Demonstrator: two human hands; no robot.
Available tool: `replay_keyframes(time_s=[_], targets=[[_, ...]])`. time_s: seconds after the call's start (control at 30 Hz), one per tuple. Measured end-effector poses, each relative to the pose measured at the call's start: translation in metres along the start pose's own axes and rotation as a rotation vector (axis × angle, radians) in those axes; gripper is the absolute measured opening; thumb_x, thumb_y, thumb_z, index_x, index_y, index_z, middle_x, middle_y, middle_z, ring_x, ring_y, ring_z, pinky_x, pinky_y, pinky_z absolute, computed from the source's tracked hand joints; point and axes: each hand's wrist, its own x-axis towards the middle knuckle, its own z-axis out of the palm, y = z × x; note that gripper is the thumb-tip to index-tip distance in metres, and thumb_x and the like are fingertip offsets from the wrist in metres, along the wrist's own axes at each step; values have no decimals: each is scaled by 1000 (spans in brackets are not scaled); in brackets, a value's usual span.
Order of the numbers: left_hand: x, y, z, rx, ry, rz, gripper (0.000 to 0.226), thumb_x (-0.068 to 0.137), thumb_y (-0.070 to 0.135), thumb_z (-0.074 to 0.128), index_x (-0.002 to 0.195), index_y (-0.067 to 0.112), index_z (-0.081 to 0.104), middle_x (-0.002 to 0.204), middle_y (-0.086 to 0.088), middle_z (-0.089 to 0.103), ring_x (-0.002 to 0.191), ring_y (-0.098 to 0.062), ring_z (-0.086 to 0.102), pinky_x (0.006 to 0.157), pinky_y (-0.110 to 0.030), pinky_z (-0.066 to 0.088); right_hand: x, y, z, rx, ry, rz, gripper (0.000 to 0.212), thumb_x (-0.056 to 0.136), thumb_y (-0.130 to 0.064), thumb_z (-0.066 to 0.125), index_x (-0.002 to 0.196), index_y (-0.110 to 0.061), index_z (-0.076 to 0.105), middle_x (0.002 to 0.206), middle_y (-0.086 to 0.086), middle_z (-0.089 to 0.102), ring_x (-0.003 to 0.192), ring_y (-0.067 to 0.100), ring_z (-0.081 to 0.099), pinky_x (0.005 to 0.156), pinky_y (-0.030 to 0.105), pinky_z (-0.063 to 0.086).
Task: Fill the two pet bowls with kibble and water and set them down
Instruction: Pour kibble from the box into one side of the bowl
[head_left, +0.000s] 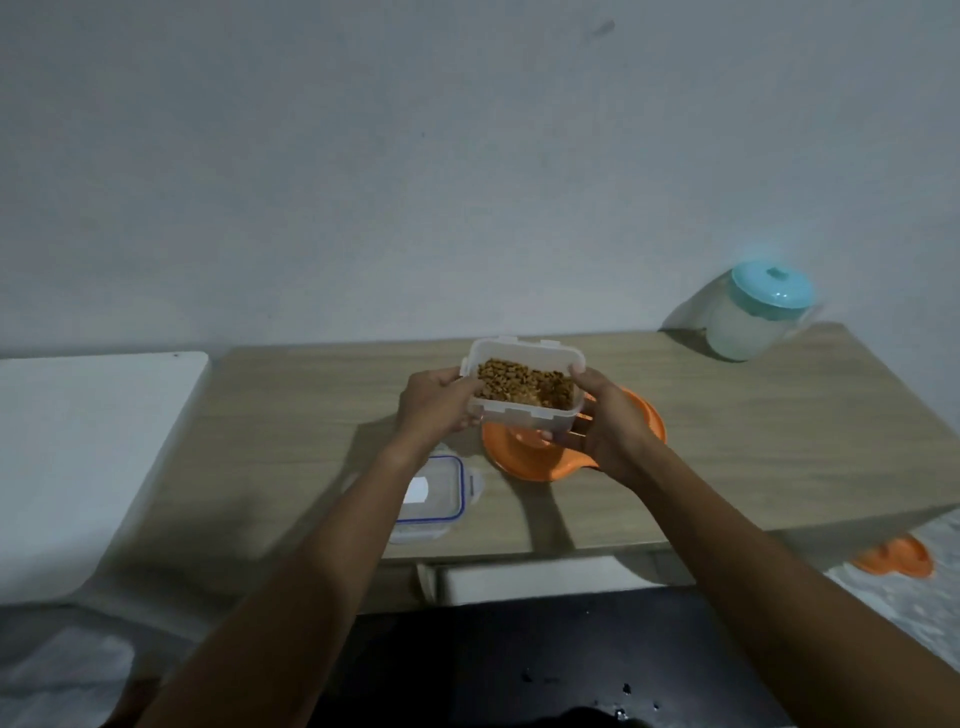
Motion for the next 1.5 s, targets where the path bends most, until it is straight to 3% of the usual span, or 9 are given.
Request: replay_keyframes(time_s=[0.1,0.23,0.37,0.67,0.73,0.87,0.93,1.1,1.5], targets=[[0,-17,12,196,-95,63,72,71,50,70,138,26,56,125,17,58,118,-13,57,100,-40,48,-4,-10,-24,-45,97,-96,32,102,-33,58,133,-25,61,129,12,67,100,34,72,76,49,63],[3,-43,39,480,-237,132,87,52,53,81,131,39,49,121,9,65,109,-16,62,88,-44,56,-14,-30,-47,-224,206,-254,45,98,-24,66,141,-28,53,117,3,65,98,26,70,65,40,63],[30,-74,78,619,-214,209,110,30,69,86,128,50,42,121,15,61,109,-13,60,89,-41,54,-13,-38,-71,-361,278,-301,56,93,-29,72,144,-32,50,118,5,62,96,19,67,74,45,64],[30,-73,84,655,-95,192,106,43,59,84,137,46,38,131,9,60,123,-22,54,94,-39,28,-3,-37,-55,-495,345,-341,84,60,-63,73,139,-42,53,125,8,65,112,29,67,85,53,62],[33,-74,83,676,-79,200,108,41,64,82,138,47,37,130,10,61,125,-23,53,107,-52,26,-3,-38,-54,-551,342,-371,80,66,-60,74,140,-40,53,127,5,64,116,27,64,92,53,59],[34,-75,84,809,-57,174,107,44,70,76,140,45,36,130,11,62,127,-23,52,109,-64,11,-3,-39,-55,-678,320,-436,65,85,-43,77,144,-33,53,133,7,61,126,20,55,100,42,52],[35,-77,83,824,-58,176,103,49,68,77,140,44,36,131,10,61,127,-24,52,109,-65,11,-1,-38,-55,-748,299,-479,63,87,-39,77,145,-31,53,135,8,61,128,18,53,98,35,49],[34,-77,83,821,-58,172,100,53,64,79,140,46,33,132,9,59,128,-24,51,110,-64,11,-1,-39,-50,-842,276,-526,63,87,-38,78,144,-33,52,136,7,61,125,26,59,97,50,55],[38,-82,84,806,-48,186,101,52,65,79,140,48,32,129,9,61,126,-23,52,109,-63,10,6,-35,-47,-883,254,-520,67,83,-45,78,144,-37,51,135,4,62,117,28,64,98,50,54]])
